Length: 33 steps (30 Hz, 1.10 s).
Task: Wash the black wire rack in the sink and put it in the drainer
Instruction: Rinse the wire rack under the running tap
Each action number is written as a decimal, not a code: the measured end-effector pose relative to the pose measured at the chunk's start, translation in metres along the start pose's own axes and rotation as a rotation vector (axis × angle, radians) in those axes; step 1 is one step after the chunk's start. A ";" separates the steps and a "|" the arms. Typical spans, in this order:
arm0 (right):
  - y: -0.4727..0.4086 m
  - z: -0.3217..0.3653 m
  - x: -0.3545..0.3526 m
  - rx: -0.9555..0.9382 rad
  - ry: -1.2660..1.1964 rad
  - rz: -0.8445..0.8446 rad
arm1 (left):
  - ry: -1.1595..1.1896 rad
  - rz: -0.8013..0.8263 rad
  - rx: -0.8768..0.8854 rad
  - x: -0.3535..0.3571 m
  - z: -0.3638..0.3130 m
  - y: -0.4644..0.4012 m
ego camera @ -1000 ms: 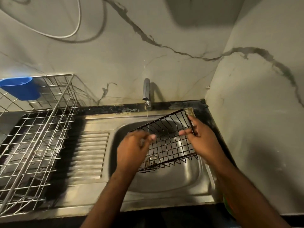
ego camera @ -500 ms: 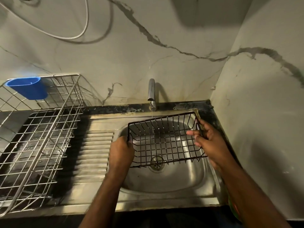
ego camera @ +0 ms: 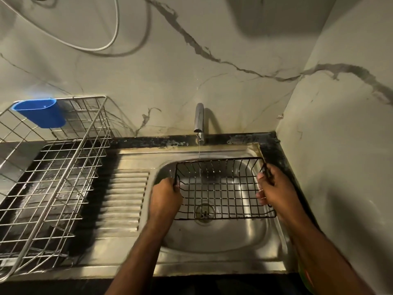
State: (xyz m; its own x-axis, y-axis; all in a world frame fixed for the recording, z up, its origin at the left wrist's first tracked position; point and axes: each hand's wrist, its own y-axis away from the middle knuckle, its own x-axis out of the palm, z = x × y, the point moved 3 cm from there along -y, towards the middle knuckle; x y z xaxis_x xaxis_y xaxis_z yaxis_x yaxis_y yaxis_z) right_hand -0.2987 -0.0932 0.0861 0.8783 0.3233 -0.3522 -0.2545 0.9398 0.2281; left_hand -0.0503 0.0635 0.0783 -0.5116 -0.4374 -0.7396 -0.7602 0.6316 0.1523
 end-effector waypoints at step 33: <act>-0.104 -0.017 0.030 0.418 0.510 0.135 | -0.077 0.098 0.004 0.025 -0.012 -0.086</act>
State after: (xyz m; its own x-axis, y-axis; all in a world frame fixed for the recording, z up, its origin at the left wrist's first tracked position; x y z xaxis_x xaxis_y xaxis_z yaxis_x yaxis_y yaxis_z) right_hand -0.2526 -0.1788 0.0364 0.5222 0.5431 -0.6576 -0.0804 0.7990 0.5960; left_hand -0.0022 -0.0098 0.0549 -0.5514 -0.3230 -0.7692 -0.7062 0.6716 0.2241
